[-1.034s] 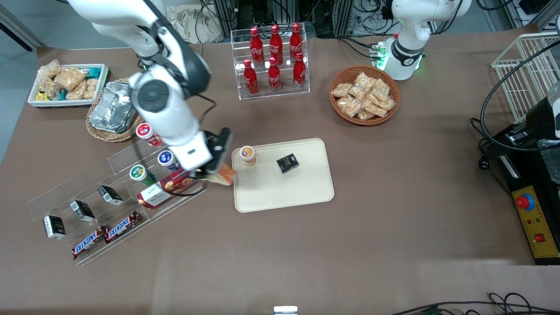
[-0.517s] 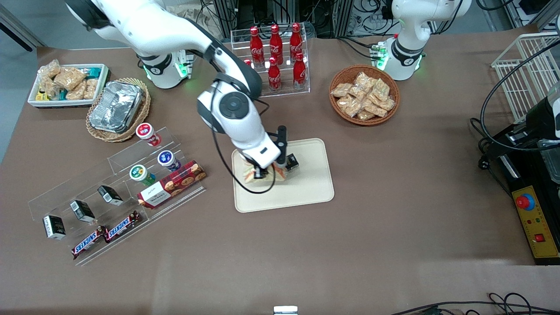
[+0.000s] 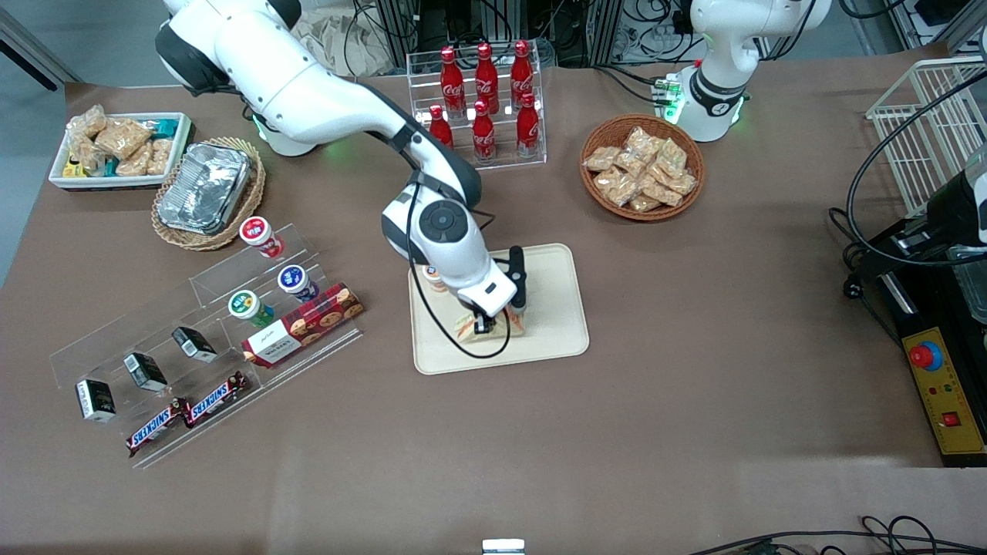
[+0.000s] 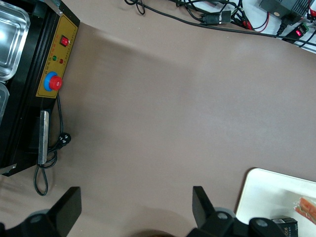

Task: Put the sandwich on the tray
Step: 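Carry the sandwich over the cream tray beside the black box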

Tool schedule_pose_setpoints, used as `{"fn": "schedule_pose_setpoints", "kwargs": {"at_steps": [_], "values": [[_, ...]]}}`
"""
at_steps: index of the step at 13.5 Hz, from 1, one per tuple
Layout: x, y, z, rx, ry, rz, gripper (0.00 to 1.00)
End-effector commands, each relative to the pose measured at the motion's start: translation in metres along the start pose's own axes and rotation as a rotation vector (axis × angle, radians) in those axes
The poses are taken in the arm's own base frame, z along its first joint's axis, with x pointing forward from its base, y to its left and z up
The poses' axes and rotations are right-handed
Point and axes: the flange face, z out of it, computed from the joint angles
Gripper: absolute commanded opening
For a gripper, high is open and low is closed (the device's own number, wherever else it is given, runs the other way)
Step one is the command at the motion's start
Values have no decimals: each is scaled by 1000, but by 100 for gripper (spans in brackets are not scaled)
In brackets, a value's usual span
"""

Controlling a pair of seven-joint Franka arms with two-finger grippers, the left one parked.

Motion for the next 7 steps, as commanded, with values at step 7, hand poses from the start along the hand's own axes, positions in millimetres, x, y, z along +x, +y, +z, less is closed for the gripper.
{"fn": "schedule_pose_setpoints", "kwargs": {"at_steps": [7], "values": [[15, 9, 25, -61, 15, 70, 0]]}}
